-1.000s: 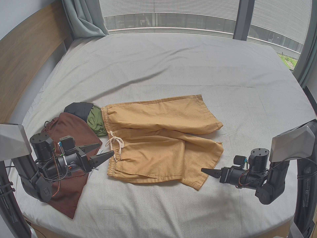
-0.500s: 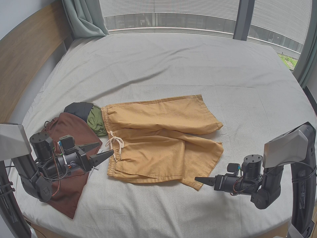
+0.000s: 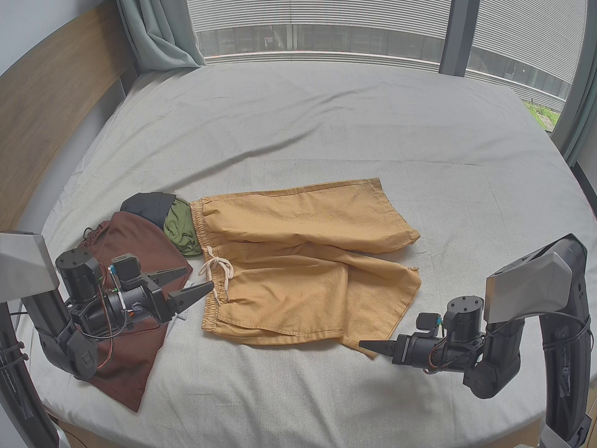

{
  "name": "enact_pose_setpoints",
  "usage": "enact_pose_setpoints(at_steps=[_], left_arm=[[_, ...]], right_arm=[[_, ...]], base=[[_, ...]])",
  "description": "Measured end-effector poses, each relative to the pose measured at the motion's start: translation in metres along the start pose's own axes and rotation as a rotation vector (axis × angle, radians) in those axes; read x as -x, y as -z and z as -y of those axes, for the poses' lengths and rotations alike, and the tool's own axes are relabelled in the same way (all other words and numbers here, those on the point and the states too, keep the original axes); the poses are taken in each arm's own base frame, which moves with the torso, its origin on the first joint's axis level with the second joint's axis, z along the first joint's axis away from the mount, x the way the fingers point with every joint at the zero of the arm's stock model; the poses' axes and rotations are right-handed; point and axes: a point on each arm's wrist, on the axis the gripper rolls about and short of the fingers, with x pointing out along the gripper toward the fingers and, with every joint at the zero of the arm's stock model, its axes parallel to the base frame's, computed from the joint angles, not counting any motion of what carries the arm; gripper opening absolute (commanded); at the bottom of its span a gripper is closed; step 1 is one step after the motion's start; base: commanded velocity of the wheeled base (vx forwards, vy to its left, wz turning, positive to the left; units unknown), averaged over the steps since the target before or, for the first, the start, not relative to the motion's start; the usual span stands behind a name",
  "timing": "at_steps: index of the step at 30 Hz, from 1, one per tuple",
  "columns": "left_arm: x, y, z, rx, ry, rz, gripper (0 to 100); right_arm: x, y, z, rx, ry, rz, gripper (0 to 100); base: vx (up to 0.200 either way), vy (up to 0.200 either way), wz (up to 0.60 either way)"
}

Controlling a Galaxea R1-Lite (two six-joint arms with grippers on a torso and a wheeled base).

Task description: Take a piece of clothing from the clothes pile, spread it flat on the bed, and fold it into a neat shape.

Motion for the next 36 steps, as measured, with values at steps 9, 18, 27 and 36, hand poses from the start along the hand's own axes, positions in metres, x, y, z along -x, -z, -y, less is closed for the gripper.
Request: enact_pose_setpoints(at_steps=[9,18,27,36], left_arm=[[0.000,0.000,0.000,0.001,0.000,-0.001,100],[-0.001,0.002,0.000,0.003,0.001,-0.006,100],[-0.001,0.004,-0.003,0.008,-0.005,-0.009,100],[0.000,0.010,-0.013,0.027,-0.029,-0.021,100]], right_arm=[[0.001,0.000,0.006,-0.008,0.017,0.002,0],[0.018,-0.006,0.028,0.062,0.078,0.028,0],[0.040,-0.008,0.043,0.059,0.141,0.043,0],[0.054,-0.012,0.054,0.111,0.187,0.065,0]], base=[[0.000,0.000,0.00],[0.000,0.000,0.00],[0.000,0.000,0.00],[0.000,0.000,0.00]])
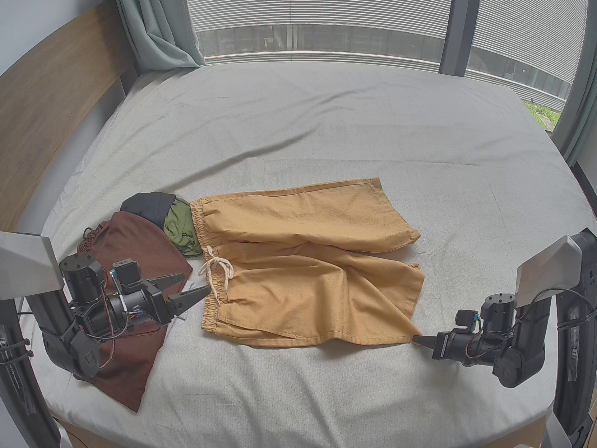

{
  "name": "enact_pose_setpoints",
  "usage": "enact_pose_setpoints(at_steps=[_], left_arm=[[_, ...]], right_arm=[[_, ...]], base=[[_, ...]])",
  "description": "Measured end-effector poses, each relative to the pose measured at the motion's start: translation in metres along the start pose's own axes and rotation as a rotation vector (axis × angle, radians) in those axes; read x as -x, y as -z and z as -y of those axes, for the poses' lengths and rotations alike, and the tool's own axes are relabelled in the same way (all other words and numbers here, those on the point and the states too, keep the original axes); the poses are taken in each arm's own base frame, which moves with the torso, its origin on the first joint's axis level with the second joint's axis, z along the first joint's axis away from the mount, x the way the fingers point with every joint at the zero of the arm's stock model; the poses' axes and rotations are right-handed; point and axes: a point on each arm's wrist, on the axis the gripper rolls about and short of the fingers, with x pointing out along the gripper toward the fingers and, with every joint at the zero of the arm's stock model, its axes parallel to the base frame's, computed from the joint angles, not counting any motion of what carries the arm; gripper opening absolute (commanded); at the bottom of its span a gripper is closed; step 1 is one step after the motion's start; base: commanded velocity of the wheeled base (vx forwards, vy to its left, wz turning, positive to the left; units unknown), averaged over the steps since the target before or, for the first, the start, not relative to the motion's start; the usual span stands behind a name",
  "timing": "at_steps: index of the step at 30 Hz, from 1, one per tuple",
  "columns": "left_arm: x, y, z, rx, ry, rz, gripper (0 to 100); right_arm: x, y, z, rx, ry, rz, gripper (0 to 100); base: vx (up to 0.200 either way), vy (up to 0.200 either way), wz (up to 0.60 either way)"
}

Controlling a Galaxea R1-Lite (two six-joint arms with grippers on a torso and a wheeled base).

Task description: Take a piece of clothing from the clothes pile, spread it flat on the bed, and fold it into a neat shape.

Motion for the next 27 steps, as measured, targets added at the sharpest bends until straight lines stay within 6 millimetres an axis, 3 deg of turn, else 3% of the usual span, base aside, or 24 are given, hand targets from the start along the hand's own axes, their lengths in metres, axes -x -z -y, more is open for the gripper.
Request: enact_pose_setpoints(at_steps=[27], left_arm=[[-0.007,0.041,-0.033,0.196,-0.036,-0.093,100]], right_arm=[[-0.003,-0.001,0.001,0.007,-0.002,0.003,0]], base=[[0.000,0.000,0.00]])
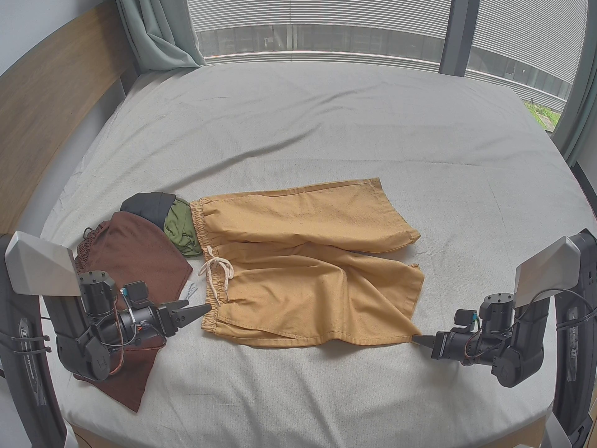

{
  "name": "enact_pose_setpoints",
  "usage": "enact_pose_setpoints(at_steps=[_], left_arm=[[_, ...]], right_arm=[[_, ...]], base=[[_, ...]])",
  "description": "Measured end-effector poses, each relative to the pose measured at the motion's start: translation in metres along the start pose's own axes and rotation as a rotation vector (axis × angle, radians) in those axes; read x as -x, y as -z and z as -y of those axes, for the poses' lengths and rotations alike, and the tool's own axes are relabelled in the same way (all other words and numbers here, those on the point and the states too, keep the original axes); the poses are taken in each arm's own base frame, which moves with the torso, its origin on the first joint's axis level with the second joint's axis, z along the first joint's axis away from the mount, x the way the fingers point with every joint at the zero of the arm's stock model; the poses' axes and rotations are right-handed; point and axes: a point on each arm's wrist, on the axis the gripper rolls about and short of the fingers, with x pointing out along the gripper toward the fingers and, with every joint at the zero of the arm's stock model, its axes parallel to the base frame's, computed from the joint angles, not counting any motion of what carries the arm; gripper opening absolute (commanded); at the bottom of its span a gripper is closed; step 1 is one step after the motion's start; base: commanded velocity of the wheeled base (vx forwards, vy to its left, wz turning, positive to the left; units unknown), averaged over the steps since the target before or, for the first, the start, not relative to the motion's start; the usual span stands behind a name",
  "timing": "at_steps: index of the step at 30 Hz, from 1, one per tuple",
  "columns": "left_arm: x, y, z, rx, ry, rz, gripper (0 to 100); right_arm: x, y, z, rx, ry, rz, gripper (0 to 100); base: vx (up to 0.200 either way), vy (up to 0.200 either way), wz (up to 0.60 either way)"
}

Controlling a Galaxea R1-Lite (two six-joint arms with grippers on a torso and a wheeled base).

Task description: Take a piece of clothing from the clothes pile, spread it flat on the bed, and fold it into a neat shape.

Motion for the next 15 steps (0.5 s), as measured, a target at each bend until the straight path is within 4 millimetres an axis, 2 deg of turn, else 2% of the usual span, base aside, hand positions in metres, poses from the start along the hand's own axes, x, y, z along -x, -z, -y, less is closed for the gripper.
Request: enact_pose_setpoints(at_steps=[8,15], left_arm=[[-0.010,0.016,-0.009,0.034,-0.010,-0.040,100],[-0.018,0.025,-0.011,0.146,-0.043,-0.056,100]], right_arm=[[0.000,0.000,0.000,0.000,0.000,0.001,0],[-0.001,-0.001,0.000,0.001,-0.001,0.003,0]], base=[[0.000,0.000,0.00],[0.000,0.000,0.00]])
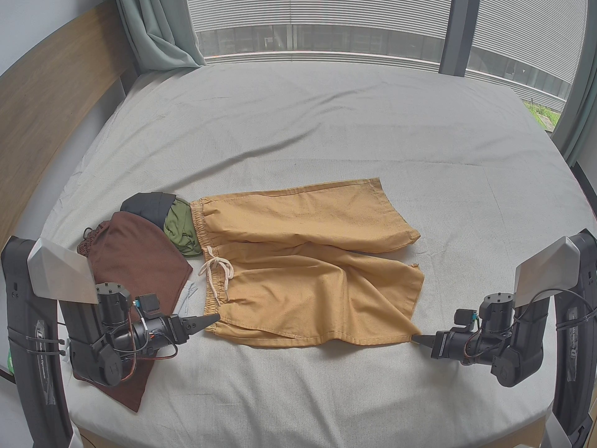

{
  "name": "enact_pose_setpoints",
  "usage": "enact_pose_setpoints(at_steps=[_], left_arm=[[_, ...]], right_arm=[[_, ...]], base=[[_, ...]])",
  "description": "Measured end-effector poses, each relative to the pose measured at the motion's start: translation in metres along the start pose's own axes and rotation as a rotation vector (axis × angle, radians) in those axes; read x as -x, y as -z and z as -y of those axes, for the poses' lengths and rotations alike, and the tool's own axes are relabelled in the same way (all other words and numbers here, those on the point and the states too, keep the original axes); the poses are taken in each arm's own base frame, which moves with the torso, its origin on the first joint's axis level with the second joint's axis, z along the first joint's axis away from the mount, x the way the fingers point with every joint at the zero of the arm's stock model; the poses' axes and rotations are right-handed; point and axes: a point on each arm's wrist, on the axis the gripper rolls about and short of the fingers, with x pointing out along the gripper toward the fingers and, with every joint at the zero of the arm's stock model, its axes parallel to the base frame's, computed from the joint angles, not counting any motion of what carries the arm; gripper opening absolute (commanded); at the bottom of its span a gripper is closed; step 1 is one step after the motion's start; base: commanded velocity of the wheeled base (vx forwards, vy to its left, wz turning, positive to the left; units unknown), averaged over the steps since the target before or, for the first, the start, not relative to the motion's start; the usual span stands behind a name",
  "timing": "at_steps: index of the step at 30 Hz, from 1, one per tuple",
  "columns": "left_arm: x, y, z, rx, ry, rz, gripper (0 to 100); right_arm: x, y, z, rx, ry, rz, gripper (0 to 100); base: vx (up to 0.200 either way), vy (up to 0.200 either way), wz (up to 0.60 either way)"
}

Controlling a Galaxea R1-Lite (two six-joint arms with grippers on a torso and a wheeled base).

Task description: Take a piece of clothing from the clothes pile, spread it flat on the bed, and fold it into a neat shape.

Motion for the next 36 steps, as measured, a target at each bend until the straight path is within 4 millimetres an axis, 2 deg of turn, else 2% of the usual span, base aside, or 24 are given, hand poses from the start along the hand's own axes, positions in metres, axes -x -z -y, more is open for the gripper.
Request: enact_pose_setpoints(at_steps=[17,18,36], left_arm=[[-0.015,0.012,0.002,0.005,-0.004,-0.032,100],[-0.016,0.012,0.002,0.004,-0.008,-0.030,0],[-0.020,0.013,-0.004,-0.005,-0.022,-0.026,0]], right_arm=[[-0.001,0.001,0.001,0.037,0.001,-0.001,0],[-0.002,0.001,0.001,0.041,0.001,-0.002,0],[0.001,0.005,0.003,0.036,0.011,-0.017,0]], base=[[0.000,0.000,0.00],[0.000,0.000,0.00],[0.000,0.000,0.00]])
